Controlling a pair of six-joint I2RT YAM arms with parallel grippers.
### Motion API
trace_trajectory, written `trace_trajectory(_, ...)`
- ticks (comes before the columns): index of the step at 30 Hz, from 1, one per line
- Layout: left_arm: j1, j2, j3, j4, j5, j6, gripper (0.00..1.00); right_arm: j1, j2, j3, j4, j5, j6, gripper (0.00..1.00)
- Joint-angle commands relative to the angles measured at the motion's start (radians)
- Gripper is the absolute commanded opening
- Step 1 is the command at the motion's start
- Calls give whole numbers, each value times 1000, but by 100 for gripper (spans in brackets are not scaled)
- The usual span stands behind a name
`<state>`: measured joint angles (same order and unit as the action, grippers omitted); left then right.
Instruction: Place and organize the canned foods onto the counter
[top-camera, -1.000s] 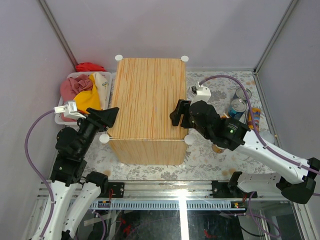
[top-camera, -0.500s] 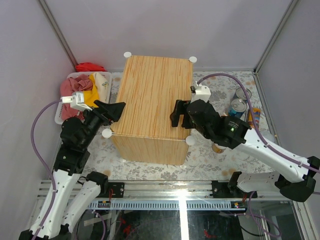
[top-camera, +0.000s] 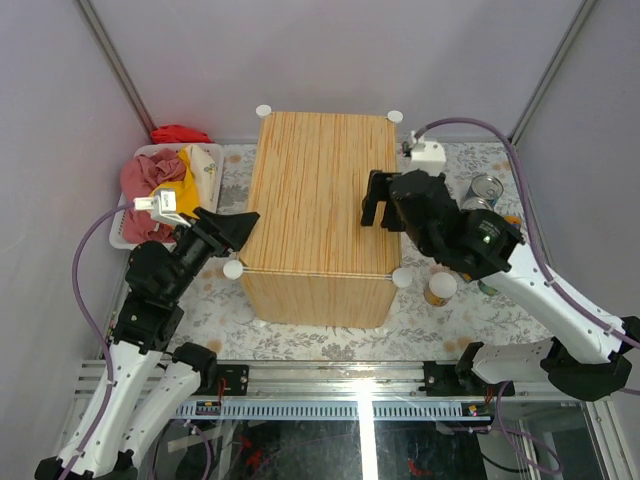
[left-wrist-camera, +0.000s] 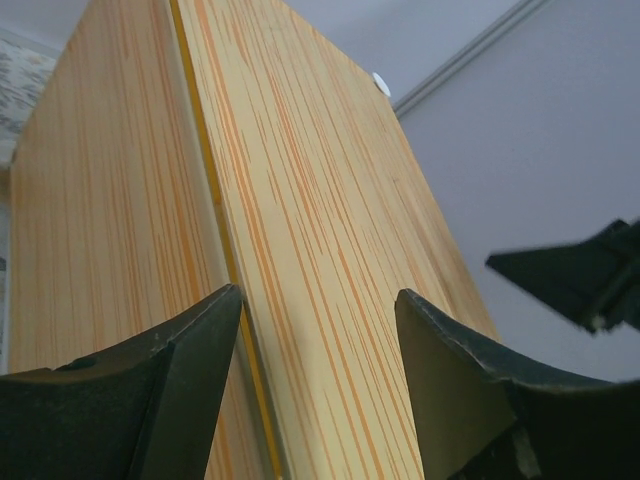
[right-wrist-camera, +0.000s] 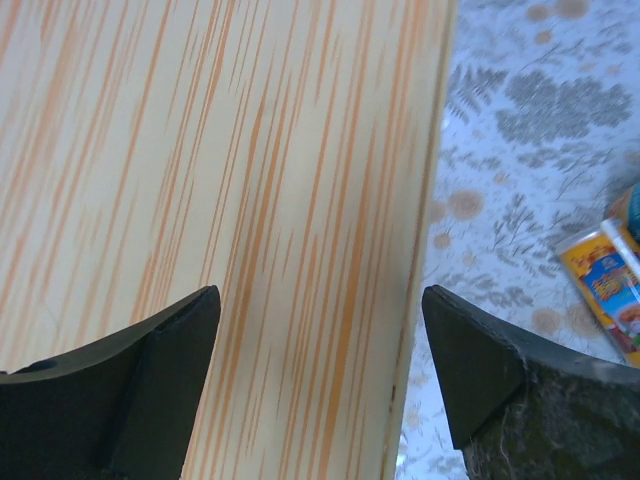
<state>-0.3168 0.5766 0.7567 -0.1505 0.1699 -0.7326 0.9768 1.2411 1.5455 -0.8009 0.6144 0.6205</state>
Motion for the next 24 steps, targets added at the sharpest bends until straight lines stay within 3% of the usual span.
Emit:
trace_trajectory(1, -39, -26, -69, -199, 127, -62, 63, -106, -8, 76, 81, -20, -49, 89)
trace_trajectory(5, -40, -40, -50, -213, 92, -50, 65, -119, 16, 90, 73, -36, -54, 89)
trace_trajectory(11, -39, -19, 40, -242, -16, -14, 72, -158, -4, 94, 84, 60, -79, 90)
trace_trajectory(20, -39, 60, 196, -191, -195, 53, 82, -369, -15, 123, 104, 41, -102, 92)
trace_trajectory(24, -39, 124, 259, -136, -216, 80, 85, -529, 20, 114, 98, -9, -74, 94)
